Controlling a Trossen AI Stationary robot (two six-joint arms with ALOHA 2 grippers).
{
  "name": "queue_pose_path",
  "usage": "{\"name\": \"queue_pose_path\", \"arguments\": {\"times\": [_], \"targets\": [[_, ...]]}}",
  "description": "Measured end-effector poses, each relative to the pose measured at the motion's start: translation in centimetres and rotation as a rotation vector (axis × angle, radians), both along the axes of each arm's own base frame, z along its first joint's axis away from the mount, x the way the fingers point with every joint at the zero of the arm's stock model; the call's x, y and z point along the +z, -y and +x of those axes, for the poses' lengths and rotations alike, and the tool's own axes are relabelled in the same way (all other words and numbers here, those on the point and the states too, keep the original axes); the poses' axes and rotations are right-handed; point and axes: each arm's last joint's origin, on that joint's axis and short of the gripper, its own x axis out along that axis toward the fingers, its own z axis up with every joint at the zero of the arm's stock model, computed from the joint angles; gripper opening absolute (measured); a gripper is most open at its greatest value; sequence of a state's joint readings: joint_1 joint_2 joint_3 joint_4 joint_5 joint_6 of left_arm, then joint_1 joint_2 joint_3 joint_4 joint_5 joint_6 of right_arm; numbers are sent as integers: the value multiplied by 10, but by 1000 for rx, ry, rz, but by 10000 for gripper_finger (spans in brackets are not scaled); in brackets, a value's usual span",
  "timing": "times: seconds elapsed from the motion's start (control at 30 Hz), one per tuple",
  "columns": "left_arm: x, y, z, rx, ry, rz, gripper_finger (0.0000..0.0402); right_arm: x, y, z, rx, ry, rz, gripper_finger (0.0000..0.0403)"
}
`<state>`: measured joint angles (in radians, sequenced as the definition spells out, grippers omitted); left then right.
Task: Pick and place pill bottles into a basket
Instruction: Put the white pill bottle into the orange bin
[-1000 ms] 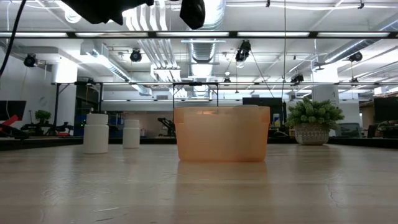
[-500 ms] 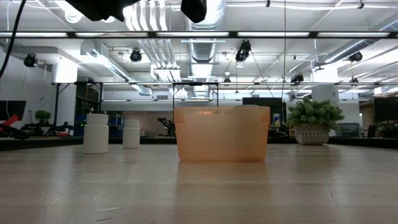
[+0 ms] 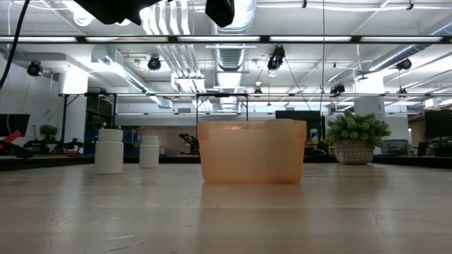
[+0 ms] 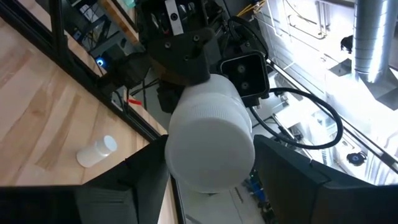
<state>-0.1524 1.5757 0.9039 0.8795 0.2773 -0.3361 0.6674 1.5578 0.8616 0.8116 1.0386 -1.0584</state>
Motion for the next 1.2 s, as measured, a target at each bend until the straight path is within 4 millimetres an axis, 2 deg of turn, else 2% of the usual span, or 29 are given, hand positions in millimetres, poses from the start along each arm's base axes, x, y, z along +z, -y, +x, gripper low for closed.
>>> {"name": "queue_pose_path", "arguments": {"times": [1.0, 1.1, 1.2], "targets": [[-3, -2, 0, 38, -14, -3, 165, -2, 0, 0, 19, -9, 4, 219], [-4, -2, 0, 37, -15, -3, 165, -2, 0, 0, 19, -9, 5, 209], [-4, -2, 0, 37, -16, -2, 165, -2, -1, 0, 20, -9, 4, 183]]}}
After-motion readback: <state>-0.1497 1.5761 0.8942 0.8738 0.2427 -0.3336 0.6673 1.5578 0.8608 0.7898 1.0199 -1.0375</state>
